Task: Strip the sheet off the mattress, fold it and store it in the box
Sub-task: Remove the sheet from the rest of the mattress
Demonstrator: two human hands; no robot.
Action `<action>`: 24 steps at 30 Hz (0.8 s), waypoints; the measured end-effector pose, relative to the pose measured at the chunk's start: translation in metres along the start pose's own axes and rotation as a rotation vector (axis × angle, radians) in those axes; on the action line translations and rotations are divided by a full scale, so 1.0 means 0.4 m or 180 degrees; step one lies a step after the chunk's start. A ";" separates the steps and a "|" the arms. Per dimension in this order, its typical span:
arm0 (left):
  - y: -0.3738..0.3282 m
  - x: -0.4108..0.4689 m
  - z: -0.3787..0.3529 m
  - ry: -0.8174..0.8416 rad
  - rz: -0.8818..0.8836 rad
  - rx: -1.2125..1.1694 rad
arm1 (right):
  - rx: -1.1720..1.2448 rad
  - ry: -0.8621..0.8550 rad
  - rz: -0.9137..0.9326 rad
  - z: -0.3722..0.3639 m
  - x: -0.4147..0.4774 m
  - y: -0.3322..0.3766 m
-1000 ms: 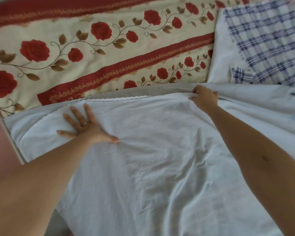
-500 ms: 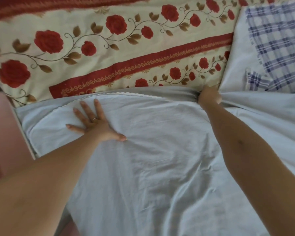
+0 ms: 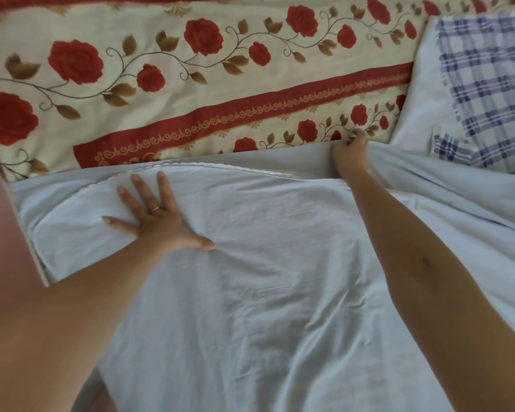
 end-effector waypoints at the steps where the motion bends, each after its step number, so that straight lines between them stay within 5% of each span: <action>1: 0.001 0.000 -0.001 0.0010 0.0009 -0.0026 | 0.0168 0.0176 0.0040 -0.005 -0.022 0.008; 4: 0.001 -0.006 0.005 0.0016 0.0029 -0.0034 | 0.0087 0.0541 0.0899 0.029 -0.123 0.020; 8: 0.003 -0.008 0.006 0.0041 0.0002 -0.0049 | -0.1730 0.0516 0.2298 0.093 -0.201 -0.046; 16: 0.000 -0.016 0.011 0.0052 -0.0034 -0.0054 | -0.0844 0.0142 0.0814 0.131 -0.101 -0.064; 24: 0.001 -0.005 0.003 -0.0008 -0.0027 -0.0043 | -0.0489 0.0134 0.0496 0.057 -0.023 0.001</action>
Point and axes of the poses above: each hand's wrist, its own x-axis towards the middle knuckle, its own z-axis out of the back of the hand, y = z × x, the point moved 5 cm from there along x, towards the middle knuckle, and after that the axes turned 3 degrees about -y, right-handed, at the moved point
